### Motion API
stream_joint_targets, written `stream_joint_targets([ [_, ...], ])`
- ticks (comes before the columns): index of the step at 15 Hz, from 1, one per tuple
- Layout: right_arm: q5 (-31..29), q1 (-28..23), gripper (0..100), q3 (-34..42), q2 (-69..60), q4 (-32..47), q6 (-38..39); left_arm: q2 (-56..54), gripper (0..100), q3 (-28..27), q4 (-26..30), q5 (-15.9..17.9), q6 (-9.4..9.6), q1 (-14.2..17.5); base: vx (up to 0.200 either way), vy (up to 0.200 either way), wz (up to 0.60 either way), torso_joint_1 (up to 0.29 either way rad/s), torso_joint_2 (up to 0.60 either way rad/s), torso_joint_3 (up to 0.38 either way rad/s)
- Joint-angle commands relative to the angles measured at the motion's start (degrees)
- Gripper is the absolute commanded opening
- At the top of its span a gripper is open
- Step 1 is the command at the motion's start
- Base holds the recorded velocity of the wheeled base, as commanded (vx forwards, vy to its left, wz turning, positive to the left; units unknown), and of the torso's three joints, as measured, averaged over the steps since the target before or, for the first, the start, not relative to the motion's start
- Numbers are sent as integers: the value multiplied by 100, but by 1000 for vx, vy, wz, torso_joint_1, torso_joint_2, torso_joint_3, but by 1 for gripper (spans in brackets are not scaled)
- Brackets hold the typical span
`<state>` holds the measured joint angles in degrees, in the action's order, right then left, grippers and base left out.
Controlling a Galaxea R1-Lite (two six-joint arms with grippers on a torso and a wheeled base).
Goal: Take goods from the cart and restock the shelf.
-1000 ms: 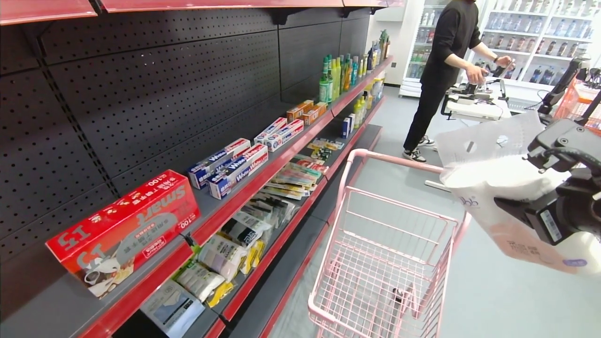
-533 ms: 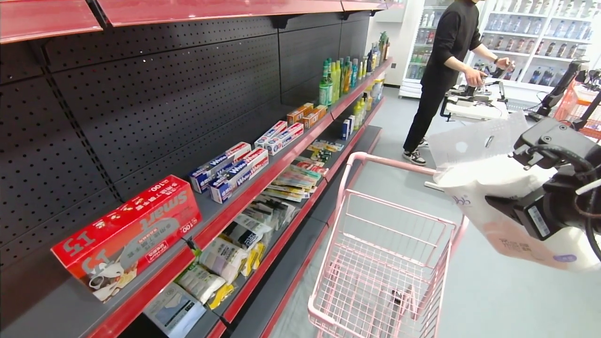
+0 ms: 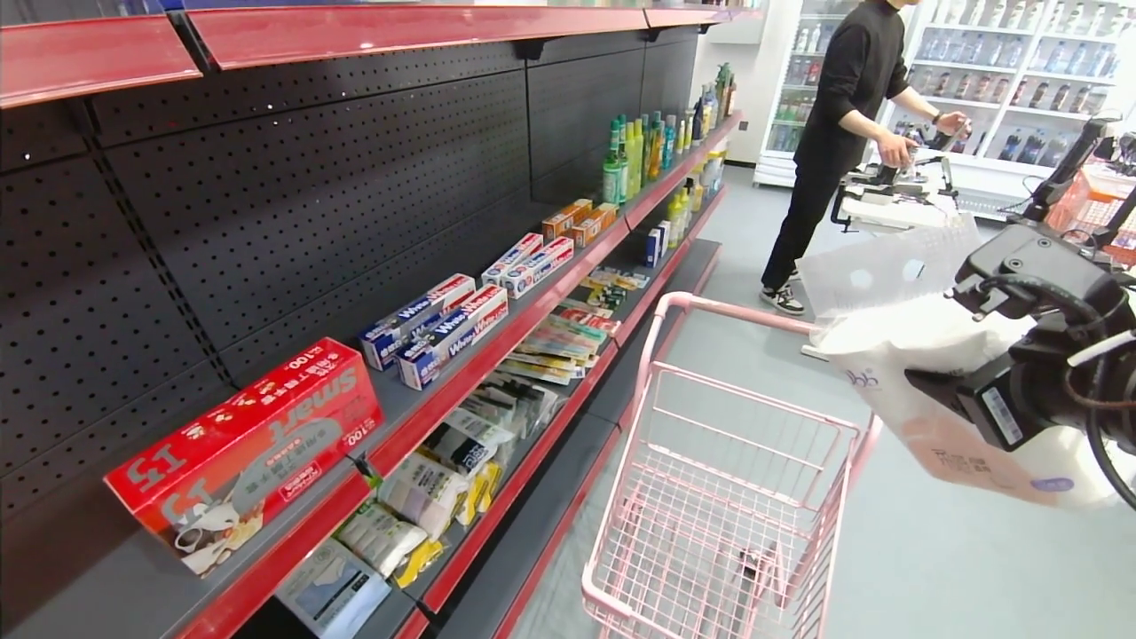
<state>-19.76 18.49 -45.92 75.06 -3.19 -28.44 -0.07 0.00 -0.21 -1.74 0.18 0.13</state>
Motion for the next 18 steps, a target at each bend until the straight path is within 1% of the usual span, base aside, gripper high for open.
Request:
stream_joint_targets([
  [1,-28,-12,0,57,88,-111,-12,7,100,0,-6,-1,-1,4,0,0,0,0,0,0],
  [4,-45,-12,0,83,123,-173,-83,7,100,0,-6,-1,-1,4,0,0,0,0,0,0],
  [18,-19,-21,0,505,0,-173,-39,7,100,0,-6,-1,-9,4,0,0,600,5,3,1],
])
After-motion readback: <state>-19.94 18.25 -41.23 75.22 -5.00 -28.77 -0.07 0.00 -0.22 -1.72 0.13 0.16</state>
